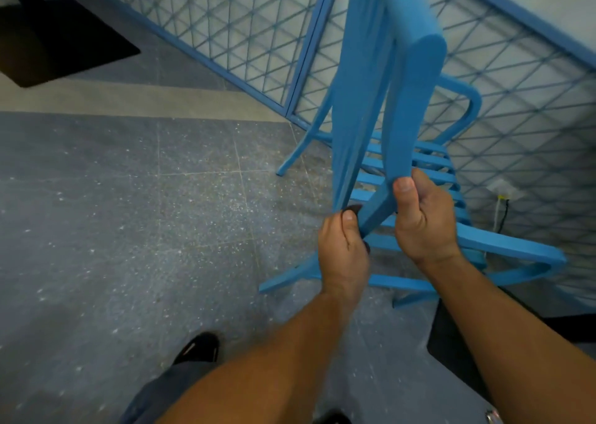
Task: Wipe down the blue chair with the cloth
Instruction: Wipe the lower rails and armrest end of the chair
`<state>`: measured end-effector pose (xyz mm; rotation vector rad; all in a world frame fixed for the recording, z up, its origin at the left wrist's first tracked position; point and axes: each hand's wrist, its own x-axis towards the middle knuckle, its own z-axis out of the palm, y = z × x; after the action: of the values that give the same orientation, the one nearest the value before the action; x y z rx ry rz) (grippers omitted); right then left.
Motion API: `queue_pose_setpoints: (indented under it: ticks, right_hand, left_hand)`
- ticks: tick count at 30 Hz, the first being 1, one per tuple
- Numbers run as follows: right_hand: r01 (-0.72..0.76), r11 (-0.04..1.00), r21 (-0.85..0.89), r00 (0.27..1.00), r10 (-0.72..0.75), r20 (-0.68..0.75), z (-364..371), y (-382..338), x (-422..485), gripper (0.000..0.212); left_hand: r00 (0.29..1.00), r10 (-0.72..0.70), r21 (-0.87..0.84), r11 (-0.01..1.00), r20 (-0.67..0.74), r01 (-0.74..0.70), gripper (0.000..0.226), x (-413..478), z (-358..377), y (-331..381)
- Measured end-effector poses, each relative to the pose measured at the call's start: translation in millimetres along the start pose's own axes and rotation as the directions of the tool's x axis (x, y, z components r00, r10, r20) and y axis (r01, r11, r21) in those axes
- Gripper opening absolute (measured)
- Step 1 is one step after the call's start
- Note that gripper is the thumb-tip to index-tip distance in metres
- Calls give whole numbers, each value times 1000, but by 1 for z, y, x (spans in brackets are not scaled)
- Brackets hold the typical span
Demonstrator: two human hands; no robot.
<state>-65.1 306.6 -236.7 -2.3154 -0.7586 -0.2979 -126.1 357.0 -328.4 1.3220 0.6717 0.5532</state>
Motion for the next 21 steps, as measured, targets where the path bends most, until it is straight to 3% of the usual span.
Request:
queue_pose_setpoints:
  ticks: [5,9,11,14,17,19,21]
  right_hand:
    - [-4,999,-38,996,1,-89,9,0,-4,58]
    - [-62,995,-74,969,42,-244,19,2,-24,65]
    - [-196,979,-60,952,176,-249,22,4,-60,55]
    - [-467,884,-1,849,447,-282,38,-4,-111,48]
    - [-643,764,51,760,644,-82,58,-2,-107,44]
    - [-619,778,108,785,617,57,66,2,-86,36]
    - [-529,848,44,844,520,127,72,5,-75,25]
  left_hand:
    - [991,-63,35,998,114,59,31,-5,-18,-33]
    - [949,-188,194,971,254,140,30,14,-34,-49]
    - [932,-226,191,966,283,176,28,21,-42,-54]
    - [898,-269,128,963,347,239,22,27,-52,-50]
    - [908,-164,219,972,385,82,23,34,-61,-49]
    - [910,-90,221,975,404,-1,24,37,-64,-52]
    - [918,-31,172,984,395,-41,22,39,-61,-54]
